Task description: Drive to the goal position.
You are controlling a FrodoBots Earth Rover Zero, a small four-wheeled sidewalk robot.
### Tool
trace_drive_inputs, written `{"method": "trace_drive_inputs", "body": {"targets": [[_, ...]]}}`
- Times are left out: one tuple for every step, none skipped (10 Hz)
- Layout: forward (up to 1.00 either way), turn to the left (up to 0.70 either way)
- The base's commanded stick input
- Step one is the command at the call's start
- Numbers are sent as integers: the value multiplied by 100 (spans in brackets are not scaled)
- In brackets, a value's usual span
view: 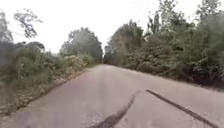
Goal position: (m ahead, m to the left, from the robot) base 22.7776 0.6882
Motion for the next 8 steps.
{"method": "trace_drive_inputs", "body": {"targets": [[100, 0], [100, 0], [100, 0], [100, 0], [100, 0], [100, 0], [100, 0], [100, 0]]}}
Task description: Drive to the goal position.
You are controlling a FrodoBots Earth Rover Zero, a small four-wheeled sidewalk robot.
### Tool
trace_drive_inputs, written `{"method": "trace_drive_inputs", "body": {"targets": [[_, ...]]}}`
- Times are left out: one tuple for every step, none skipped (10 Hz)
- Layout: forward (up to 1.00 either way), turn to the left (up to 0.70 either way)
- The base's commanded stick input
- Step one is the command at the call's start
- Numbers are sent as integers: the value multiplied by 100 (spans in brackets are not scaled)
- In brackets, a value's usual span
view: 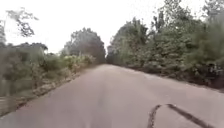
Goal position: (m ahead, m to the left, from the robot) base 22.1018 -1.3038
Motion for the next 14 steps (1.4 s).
{"method": "trace_drive_inputs", "body": {"targets": [[100, 31], [100, 36], [100, 25], [100, 0], [100, 0], [100, 0], [100, 0], [100, 0], [100, 0], [100, 0], [100, 0], [100, 0], [100, 0], [100, 0]]}}
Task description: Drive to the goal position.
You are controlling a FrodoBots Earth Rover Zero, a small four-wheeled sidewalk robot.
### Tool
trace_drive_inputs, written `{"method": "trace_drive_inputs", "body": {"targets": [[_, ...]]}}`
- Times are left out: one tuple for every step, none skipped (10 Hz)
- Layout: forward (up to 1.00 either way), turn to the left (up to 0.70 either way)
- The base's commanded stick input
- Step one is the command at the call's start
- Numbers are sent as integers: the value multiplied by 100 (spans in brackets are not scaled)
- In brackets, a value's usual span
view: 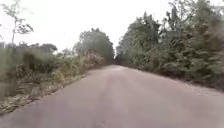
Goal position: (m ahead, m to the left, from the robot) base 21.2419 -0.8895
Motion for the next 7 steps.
{"method": "trace_drive_inputs", "body": {"targets": [[100, 0], [100, 0], [100, 0], [100, 0], [100, 0], [100, 0], [100, 0]]}}
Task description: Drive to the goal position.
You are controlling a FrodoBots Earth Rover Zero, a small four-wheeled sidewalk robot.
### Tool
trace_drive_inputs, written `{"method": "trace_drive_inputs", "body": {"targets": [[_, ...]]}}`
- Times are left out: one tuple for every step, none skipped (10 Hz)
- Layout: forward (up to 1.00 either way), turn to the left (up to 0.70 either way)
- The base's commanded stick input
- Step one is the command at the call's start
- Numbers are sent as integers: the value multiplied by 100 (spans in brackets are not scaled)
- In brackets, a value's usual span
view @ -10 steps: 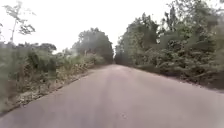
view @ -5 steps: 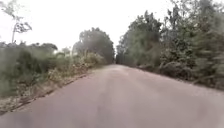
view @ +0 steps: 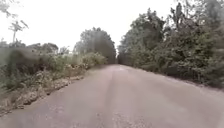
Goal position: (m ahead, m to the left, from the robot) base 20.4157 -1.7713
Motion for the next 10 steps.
{"method": "trace_drive_inputs", "body": {"targets": [[100, 0], [100, 0], [100, 0], [100, 0], [100, 0], [100, 0], [100, 0], [100, 0], [100, 0], [100, 0]]}}
